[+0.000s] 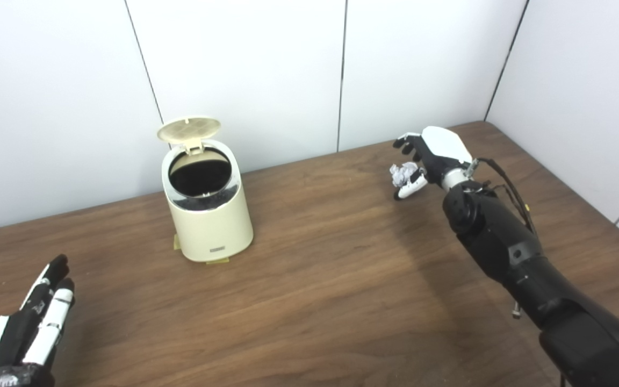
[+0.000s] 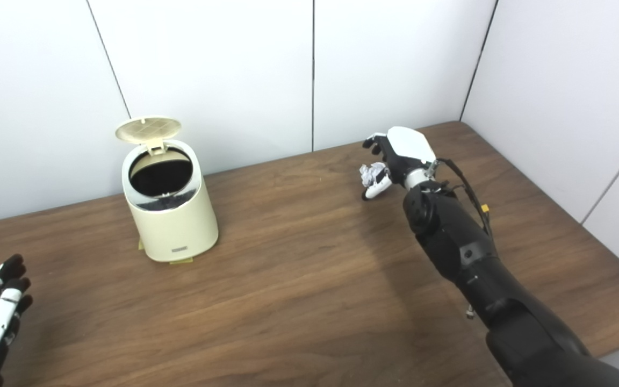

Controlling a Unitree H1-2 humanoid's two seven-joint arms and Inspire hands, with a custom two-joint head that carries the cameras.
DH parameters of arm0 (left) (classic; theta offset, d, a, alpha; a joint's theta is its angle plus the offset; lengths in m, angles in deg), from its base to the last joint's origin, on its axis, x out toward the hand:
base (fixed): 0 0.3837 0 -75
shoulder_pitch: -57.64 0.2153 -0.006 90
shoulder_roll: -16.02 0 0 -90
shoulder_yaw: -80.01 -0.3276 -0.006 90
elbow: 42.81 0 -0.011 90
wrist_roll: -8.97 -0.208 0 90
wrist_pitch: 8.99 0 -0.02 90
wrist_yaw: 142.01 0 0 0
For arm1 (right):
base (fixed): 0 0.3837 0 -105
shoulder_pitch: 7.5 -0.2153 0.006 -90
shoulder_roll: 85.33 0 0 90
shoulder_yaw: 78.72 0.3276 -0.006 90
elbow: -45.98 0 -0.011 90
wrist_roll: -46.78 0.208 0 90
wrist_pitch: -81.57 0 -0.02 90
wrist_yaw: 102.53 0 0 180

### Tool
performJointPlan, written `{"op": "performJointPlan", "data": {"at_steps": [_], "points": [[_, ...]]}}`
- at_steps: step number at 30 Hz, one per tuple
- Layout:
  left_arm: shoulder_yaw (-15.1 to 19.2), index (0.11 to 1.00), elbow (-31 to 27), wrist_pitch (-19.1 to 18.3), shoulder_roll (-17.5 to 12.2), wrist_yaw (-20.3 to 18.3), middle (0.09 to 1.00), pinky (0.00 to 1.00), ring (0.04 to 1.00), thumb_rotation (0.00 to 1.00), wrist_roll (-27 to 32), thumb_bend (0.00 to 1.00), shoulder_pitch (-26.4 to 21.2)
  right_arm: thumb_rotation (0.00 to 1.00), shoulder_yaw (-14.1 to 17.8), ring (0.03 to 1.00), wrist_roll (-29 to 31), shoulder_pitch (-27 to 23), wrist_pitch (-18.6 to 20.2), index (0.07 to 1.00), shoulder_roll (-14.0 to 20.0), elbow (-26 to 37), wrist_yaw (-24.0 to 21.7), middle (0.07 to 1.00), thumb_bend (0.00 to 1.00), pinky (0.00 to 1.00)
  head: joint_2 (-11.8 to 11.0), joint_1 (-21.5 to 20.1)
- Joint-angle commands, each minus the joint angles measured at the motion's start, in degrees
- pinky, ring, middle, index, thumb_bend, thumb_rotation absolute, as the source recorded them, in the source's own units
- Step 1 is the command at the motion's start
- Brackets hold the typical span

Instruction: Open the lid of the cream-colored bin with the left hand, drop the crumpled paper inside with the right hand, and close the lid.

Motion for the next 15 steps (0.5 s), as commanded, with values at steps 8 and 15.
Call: {"op": "performJointPlan", "data": {"at_steps": [8,15], "points": [[-0.60,1.000,-3.15,-0.19,-2.25,0.45,0.988,1.00,0.993,0.52,0.21,0.17,-1.67,0.04,0.12,0.715,-0.53,-2.10,0.47,0.710,2.08,2.03,1.41,0.753,0.91,0.64,0.98,0.53],[-0.23,1.000,-3.22,-0.20,-2.40,0.72,1.000,1.00,1.000,0.51,1.53,0.16,-1.39,0.03,0.12,0.692,-1.28,-1.26,0.68,0.687,2.74,2.21,2.20,0.728,0.90,0.62,1.36,0.69]]}}
